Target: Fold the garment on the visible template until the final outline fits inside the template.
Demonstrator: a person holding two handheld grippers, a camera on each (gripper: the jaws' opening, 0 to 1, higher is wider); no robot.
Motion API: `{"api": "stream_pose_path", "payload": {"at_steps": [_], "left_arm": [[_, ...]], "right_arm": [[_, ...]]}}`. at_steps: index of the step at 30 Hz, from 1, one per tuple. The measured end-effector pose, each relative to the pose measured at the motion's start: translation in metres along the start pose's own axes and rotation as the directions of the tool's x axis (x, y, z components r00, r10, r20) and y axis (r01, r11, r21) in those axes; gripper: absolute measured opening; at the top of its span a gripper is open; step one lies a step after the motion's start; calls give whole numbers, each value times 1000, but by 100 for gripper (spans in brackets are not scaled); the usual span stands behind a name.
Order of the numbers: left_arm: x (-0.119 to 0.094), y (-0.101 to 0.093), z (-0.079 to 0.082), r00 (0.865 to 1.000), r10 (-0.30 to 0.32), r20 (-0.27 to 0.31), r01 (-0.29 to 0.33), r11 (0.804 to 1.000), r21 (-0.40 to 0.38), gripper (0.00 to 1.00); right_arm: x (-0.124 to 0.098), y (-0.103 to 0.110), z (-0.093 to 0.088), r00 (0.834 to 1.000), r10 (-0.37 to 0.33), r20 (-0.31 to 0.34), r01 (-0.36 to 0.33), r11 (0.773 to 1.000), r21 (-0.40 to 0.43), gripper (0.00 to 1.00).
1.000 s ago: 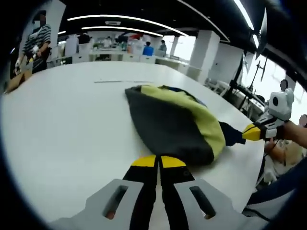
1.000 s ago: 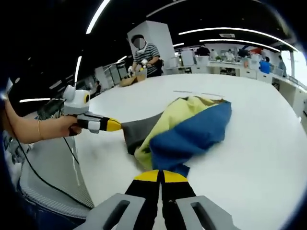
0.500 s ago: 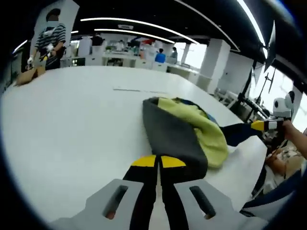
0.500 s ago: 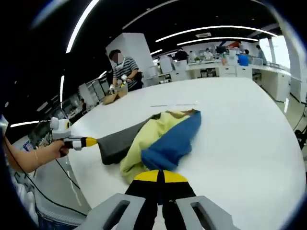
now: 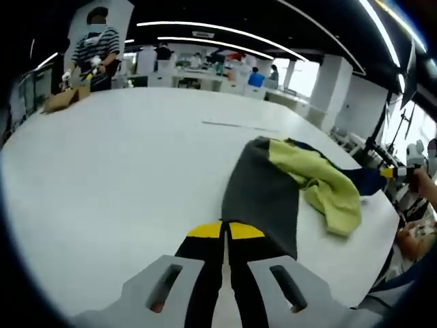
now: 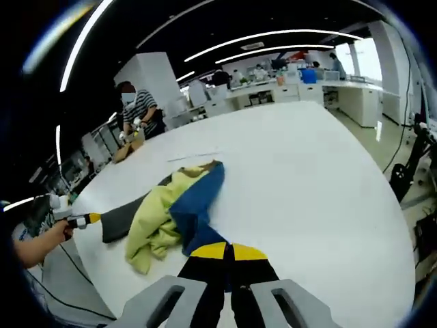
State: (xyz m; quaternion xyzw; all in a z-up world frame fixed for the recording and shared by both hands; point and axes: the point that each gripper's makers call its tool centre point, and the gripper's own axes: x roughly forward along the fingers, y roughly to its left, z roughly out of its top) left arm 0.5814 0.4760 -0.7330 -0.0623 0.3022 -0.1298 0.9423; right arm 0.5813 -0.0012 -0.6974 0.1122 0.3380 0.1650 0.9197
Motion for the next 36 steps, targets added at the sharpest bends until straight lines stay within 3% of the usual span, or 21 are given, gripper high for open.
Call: {"api": "stream_pose_path", "payload": {"at_steps": [7, 10, 14, 18, 28, 36], "left_arm": [[13, 17, 1, 999, 30, -37, -29, 999, 23, 0], [18, 31, 0, 996, 64, -64, -62, 998, 32, 0], [22, 44, 3, 994, 82, -68, -81, 996, 23, 0], [27, 51, 8, 991, 111, -74, -106, 992, 73, 0], [42, 72, 23, 983, 160, -92, -146, 979, 146, 0], [49, 88, 35, 976, 194, -100, -171, 964, 202, 0]], "right_arm": [[5, -39, -4, 997, -80, -24, 81, 994, 78, 0], [4, -63, -10, 985, -161, -56, 164, 985, 50, 0], [5, -79, -14, 979, -195, -64, 199, 979, 54, 0], [4, -97, -19, 965, -245, -93, 250, 967, 56, 0], [5, -128, -14, 942, -316, -111, 317, 948, -12, 0], [4, -163, -14, 905, -403, -137, 390, 914, -110, 0]]}}
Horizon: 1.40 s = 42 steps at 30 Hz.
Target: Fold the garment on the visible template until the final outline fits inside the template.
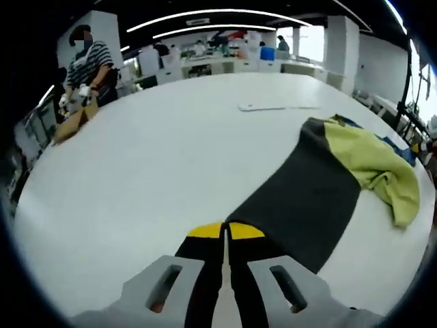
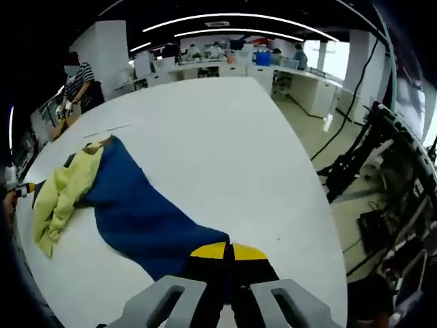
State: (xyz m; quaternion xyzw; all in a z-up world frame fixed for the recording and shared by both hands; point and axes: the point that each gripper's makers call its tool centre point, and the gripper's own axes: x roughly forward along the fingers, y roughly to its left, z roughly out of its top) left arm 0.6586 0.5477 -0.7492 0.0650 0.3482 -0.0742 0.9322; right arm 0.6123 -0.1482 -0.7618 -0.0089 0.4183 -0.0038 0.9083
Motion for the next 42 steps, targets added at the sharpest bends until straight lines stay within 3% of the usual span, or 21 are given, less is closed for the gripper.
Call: {"api": "stream_pose_path", "payload": {"at_steps": [7, 16, 20, 22, 26, 32, 36, 40, 42], "left_arm": [[5, 7, 8, 1000, 23, -6, -23, 1000, 11, 0], [4, 20, 7, 998, 54, -14, -53, 998, 29, 0], [0, 23, 7, 997, 79, -11, -78, 995, 57, 0], [-4, 20, 10, 998, 69, 1, -69, 994, 80, 1], [-11, 14, 11, 999, 52, 13, -53, 993, 109, 9], [-26, -8, 15, 998, -31, 60, 24, 993, 114, 27], [-33, -21, 14, 995, -67, 71, 55, 986, 159, 32], [-41, -39, 13, 988, -126, 91, 111, 982, 155, 36], [-46, -53, 12, 981, -163, 101, 146, 977, 157, 39]], "right_arm": [[11, -27, 0, 997, -79, -17, 79, 997, -22, 0], [15, -31, -2, 995, -90, -36, 88, 995, -52, 0], [13, -27, 4, 996, -89, -9, 88, 994, -63, 0], [12, -15, 10, 999, -35, 15, 35, 998, -50, 2], [8, 1, 17, 999, 26, 45, -24, 999, -37, 22], [-1, 39, 19, 982, 179, 65, -178, 984, -13, 41], [-8, 65, 18, 960, 271, 64, -271, 962, -19, 48], [-17, 93, 18, 934, 349, 73, -347, 937, -38, 56], [-23, 113, 17, 912, 405, 67, -400, 913, -74, 58]]}}
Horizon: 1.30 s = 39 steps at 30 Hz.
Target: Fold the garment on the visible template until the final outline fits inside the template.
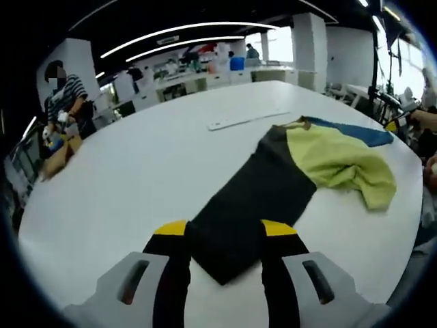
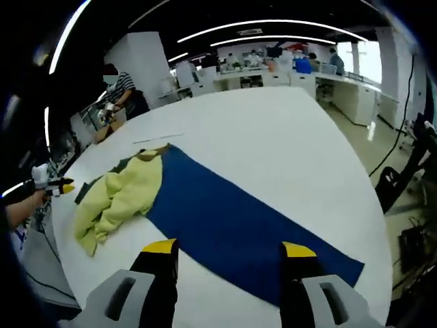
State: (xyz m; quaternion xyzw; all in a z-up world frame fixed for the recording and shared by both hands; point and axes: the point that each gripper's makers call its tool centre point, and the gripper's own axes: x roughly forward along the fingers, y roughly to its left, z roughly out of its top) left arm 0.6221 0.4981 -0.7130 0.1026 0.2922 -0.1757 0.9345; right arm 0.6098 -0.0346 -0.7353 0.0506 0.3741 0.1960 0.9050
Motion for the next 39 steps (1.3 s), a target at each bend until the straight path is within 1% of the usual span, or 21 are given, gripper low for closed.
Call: {"api": "stream_pose_path", "payload": {"at_steps": [1, 2, 4, 5, 6, 7, 8, 9, 10, 13, 17, 19, 20, 22, 25, 26, 29, 33, 34, 37, 39], "left_arm": [[-2, -8, 1, 1000, -22, 7, 22, 1000, 2, 40], [-2, -13, 1, 999, -37, 13, 37, 999, 4, 42], [-4, -27, 1, 997, -80, 18, 79, 997, 12, 42], [-5, -35, 2, 994, -107, 25, 106, 993, 44, 42], [-6, -41, 2, 992, -126, 30, 124, 991, 49, 43], [-7, -50, 1, 988, -154, 30, 152, 987, 47, 44], [-8, -56, 1, 985, -168, 34, 167, 985, 45, 45], [-9, -61, 1, 982, -185, 37, 183, 982, 45, 45], [-10, -69, 0, 977, -209, 38, 207, 977, 47, 45], [-11, -87, -1, 967, -250, 42, 247, 967, 61, 46], [-11, -110, -1, 950, -307, 50, 304, 951, 60, 46], [-11, -121, -2, 944, -327, 48, 324, 943, 72, 45], [-10, -128, -3, 937, -346, 46, 342, 936, 79, 45], [-9, -139, -4, 929, -366, 45, 362, 929, 78, 45], [-5, -148, -9, 920, -390, 49, 386, 920, 71, 44], [-4, -152, -9, 918, -393, 50, 389, 919, 70, 43], [0, -169, -12, 903, -427, 41, 423, 903, 77, 41], [4, -185, -17, 892, -452, 21, 448, 888, 98, 38], [6, -189, -18, 891, -454, 17, 450, 887, 101, 37], [11, -199, -24, 885, -466, -8, 463, 878, 123, 34], [17, -204, -30, 881, -472, -22, 470, 871, 141, 33]], "right_arm": [[1, 7, 0, 1000, 15, 1, -15, 1000, -9, 59], [2, 18, 0, 999, 50, -1, -50, 998, -31, 60], [4, 35, -1, 996, 90, -6, -90, 994, -61, 63], [5, 41, -1, 994, 105, -7, -105, 992, -72, 64], [5, 47, -1, 993, 116, -4, -116, 990, -76, 65], [6, 56, -1, 991, 137, -6, -137, 987, -80, 65], [7, 59, -1, 990, 144, -6, -144, 986, -80, 65], [8, 68, -2, 986, 164, -7, -164, 983, -78, 65], [8, 71, -2, 985, 170, -7, -170, 982, -80, 65], [11, 93, -4, 976, 219, -19, -219, 969, -113, 65], [14, 116, -8, 966, 258, -29, -260, 956, -138, 64], [18, 120, -8, 961, 275, -37, -278, 947, -160, 63], [19, 123, -10, 959, 281, -44, -284, 943, -172, 62], [22, 130, -14, 956, 285, -64, -292, 931, -219, 61], [27, 143, -19, 951, 299, -71, -308, 920, -242, 58], [29, 148, -22, 948, 307, -83, -318, 910, -264, 57], [35, 159, -28, 946, 309, -97, -323, 894, -310, 52], [43, 177, -34, 940, 324, -104, -340, 875, -344, 46], [44, 181, -35, 938, 329, -107, -346, 872, -346, 45], [49, 197, -43, 924, 357, -133, -381, 850, -364, 41], [52, 202, -44, 924, 358, -137, -383, 842, -381, 38]]}}
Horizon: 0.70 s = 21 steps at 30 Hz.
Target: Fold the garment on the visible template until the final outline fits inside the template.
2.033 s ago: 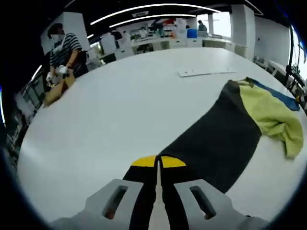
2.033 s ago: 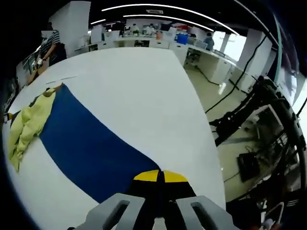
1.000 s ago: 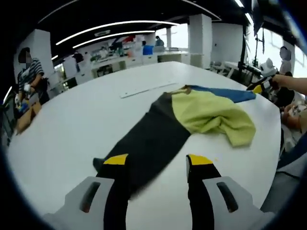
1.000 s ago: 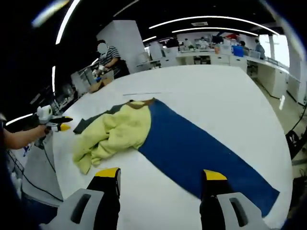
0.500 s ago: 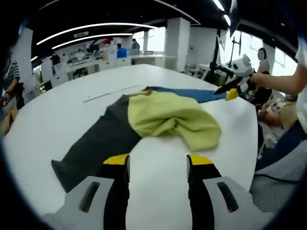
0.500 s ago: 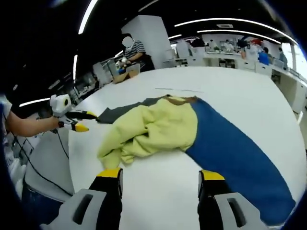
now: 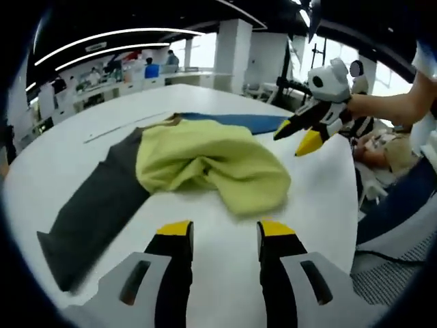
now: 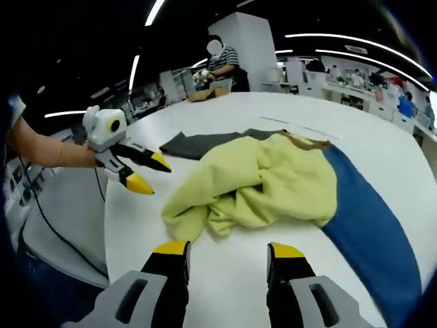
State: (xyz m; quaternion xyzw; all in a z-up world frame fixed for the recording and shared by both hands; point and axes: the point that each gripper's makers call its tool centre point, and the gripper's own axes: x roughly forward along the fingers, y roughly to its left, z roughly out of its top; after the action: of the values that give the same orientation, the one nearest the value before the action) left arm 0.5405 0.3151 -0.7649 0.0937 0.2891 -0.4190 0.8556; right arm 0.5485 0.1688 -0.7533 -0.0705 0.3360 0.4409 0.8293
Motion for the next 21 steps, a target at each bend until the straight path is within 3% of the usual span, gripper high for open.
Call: {"api": "stream_pose_path", "payload": {"at_steps": [9, 21], "left_arm": [[22, -7, -1, 1000, -18, -2, 18, 1000, -3, 27], [36, -15, 8, 999, -35, 36, 38, 997, -60, 14]], "right_arm": [[24, 7, -2, 1000, 0, -8, 0, 999, -41, 24], [45, 9, 1, 1000, 1, 6, -1, 1000, 1, 12]]}}
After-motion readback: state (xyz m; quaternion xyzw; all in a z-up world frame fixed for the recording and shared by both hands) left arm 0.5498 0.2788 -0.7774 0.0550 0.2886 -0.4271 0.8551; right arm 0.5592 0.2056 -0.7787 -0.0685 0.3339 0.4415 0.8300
